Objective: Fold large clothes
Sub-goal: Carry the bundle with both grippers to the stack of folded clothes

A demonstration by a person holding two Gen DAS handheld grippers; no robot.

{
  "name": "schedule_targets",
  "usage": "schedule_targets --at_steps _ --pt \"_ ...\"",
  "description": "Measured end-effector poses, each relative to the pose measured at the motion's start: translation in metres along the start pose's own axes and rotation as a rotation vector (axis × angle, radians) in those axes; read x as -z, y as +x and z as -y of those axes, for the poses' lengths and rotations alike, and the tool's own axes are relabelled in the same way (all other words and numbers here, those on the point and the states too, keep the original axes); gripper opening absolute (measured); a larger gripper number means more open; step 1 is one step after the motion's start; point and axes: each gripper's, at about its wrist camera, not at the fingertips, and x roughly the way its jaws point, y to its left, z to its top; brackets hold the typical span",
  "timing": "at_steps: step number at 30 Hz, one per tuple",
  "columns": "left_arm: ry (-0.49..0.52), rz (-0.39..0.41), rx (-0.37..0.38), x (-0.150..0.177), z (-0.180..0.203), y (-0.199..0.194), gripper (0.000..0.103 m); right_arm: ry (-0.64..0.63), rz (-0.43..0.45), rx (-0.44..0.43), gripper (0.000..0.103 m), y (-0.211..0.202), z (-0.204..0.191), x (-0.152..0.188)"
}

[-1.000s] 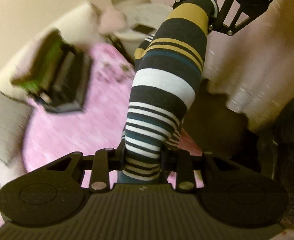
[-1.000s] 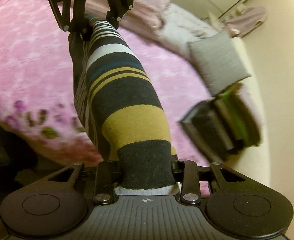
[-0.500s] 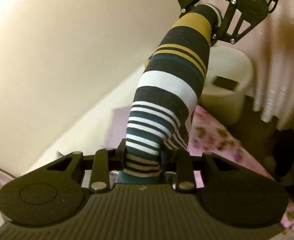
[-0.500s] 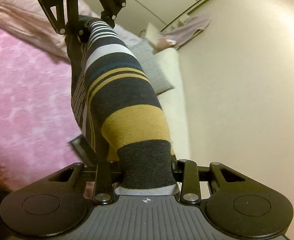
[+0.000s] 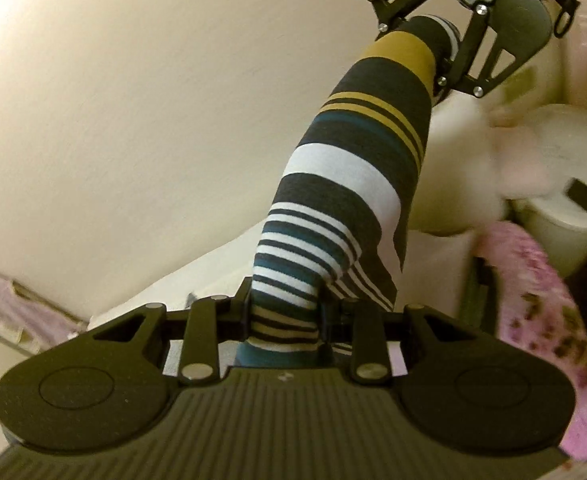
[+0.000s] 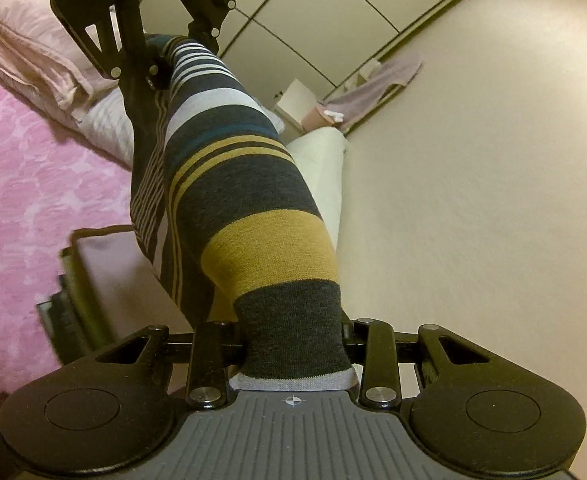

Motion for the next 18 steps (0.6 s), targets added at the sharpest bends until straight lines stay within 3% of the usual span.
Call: schedule_targets --at_steps 3,7,10,14,16,18 --pt "0.014 -0.020 -0.102 -0.007 -0.008 0.030 0.026 -0.011 0.075 0.019 0.032 0.034 0.028 0.013" --pt "0.105 0.000 -0.235 0.012 0.028 0.060 0.026 -0.067 0.200 0.110 0.032 0.067 0.008 0.051" --pt "0.142 -0.040 -0.221 0.059 0.093 0.103 0.026 -0.107 0.237 0.143 0.033 0.109 -0.045 0.100" --pt "0.176 -0.136 -0.122 0.125 0.182 0.158 0.026 -0.167 0.159 0.015 0.033 0.153 -0.116 0.156" --pt "0.197 -0.129 -0.160 0.139 0.206 0.164 0.026 -0.229 0.171 0.043 0.037 0.152 -0.140 0.173" --pt "0.163 -0.115 -0.191 0.138 0.207 0.163 0.027 -0.253 0.181 0.082 0.040 0.145 -0.146 0.179"
